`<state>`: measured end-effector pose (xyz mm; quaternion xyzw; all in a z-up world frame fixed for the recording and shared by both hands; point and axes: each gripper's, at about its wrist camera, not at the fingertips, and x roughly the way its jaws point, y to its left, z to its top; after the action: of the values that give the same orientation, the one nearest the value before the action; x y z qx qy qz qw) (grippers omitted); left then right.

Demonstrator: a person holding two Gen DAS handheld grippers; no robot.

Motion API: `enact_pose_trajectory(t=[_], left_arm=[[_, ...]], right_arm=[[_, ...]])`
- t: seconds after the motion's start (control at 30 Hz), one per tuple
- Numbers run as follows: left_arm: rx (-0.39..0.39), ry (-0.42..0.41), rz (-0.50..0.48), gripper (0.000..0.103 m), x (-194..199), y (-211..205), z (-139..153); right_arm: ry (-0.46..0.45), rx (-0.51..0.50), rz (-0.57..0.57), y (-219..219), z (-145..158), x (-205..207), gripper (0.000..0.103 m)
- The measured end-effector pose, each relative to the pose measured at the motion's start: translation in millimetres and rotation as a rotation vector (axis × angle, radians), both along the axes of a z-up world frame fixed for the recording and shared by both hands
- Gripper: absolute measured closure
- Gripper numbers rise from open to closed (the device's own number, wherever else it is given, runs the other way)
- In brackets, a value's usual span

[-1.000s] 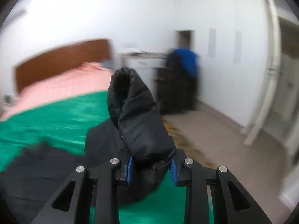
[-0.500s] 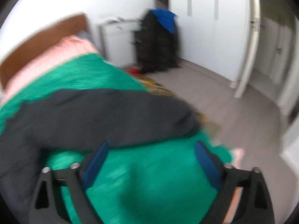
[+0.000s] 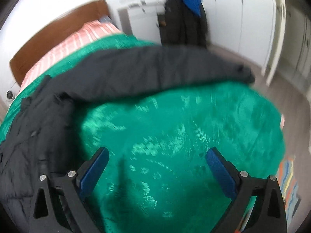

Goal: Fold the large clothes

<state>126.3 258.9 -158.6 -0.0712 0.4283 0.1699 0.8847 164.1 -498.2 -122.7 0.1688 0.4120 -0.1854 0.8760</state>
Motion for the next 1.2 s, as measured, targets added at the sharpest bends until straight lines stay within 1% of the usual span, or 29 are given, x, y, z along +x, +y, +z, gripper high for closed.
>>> enact_pose_trajectory(t=[0.1, 0.23, 0.27, 0.3, 0.43, 0.6, 0.8, 1.2], left_arm=[[0.007, -0.002, -0.006, 0.000, -3, -2, -1], [0.003, -0.008, -0.009, 0.000, -6, -3, -1], [0.007, -0.010, -0.010, 0.000, -6, -4, -1], [0.010, -0.011, -0.010, 0.000, -5, -3, -2], [0.013, -0.015, -0.011, 0.000, -6, -4, -2], [0.016, -0.017, -0.010, 0.000, -8, -5, -2], [0.018, -0.018, -0.009, 0.000, -9, -6, -1], [0.023, -0.020, -0.007, 0.000, -9, -6, -1]], right_arm=[[0.032, -0.004, -0.003, 1, -5, 4, 0.000], [0.137, -0.091, 0.010, 11, -16, 20, 0.000], [0.149, -0.109, 0.010, 14, -17, 21, 0.000], [0.153, -0.120, 0.008, 15, -18, 22, 0.000], [0.140, -0.102, 0.004, 10, -19, 20, 0.000], [0.152, -0.118, 0.005, 8, -20, 18, 0.000], [0.168, -0.136, 0.006, 15, -26, 26, 0.000], [0.173, -0.144, 0.006, 15, -29, 28, 0.000]])
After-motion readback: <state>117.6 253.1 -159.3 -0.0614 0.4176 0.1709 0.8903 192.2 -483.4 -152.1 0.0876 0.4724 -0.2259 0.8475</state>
